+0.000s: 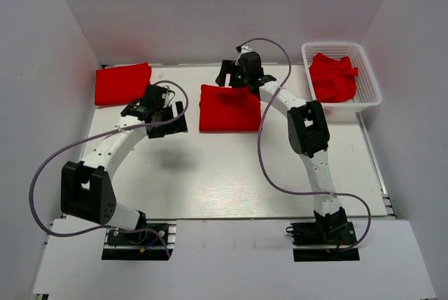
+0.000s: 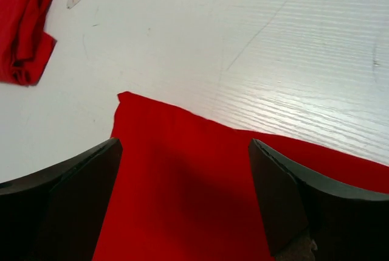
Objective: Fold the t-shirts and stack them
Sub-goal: Fold the long partially folded tshirt into a neat square, then put the neatly folded tshirt into the corner of the board with the left arm
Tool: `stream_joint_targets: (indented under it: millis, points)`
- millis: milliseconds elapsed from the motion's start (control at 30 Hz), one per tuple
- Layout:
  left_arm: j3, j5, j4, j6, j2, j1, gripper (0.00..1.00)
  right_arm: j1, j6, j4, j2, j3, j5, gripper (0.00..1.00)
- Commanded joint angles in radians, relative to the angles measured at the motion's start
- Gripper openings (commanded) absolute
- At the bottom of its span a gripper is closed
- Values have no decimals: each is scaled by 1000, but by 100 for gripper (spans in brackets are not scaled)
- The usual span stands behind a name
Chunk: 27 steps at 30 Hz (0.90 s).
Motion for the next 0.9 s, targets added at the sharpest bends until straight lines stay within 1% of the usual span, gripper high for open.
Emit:
stream_joint_targets:
  millis: [0,33,67,100,133,167,200,233,267,300,333,367,400,433,467,533,600,667,767,867]
  points:
    - [103,29,23,34,54,-2,100,-12,17,-6,-110,-36,34,90]
    - [118,38,41,34,72,-2,100,-13,-3,-18,-135,-58,43,90]
    - [135,38,66,45,95,-2,100,-13,-16,-24,-196,-86,71,90]
    - [170,68,78,60,120,-2,100,-13,-23,-32,-268,-151,85,90]
    - [189,69,101,61,175,-2,100,-15,-35,-29,-343,-229,162,90]
    - [209,69,101,70,204,-2,100,-16,-35,-34,-380,-309,195,90]
    - [251,69,114,70,236,-2,100,-16,-35,-41,-420,-351,224,90]
    - [273,69,114,70,264,-2,100,-18,-23,-69,-534,-423,256,90]
    - [296,78,124,70,328,-2,100,-21,-4,-78,-572,-493,357,90]
    - [343,87,124,82,361,-2,100,-29,2,-90,-604,-524,390,90]
    - [367,87,124,82,391,-2,100,-30,26,-154,-702,-550,448,90]
    - [385,76,115,94,417,-2,100,-32,43,-178,-732,-610,497,90]
    - [420,64,115,94,472,-2,100,-42,52,-202,-780,-627,543,90]
    - [439,64,115,111,499,-2,100,-44,75,-280,-825,-643,566,90]
    - [468,75,127,120,523,-12,100,-49,94,-306,-844,-681,589,90]
    - [496,75,149,129,589,-12,100,-59,103,-374,-910,-707,594,90]
    - [532,75,158,143,628,-12,100,-62,100,-400,-953,-750,588,90]
    - [542,66,187,160,664,-22,100,-75,114,-396,-992,-797,588,90]
    - [542,56,229,169,678,-22,100,-89,128,-376,-1019,-851,550,90]
    - [519,108,270,169,688,-32,100,-98,131,-347,-1033,-897,502,90]
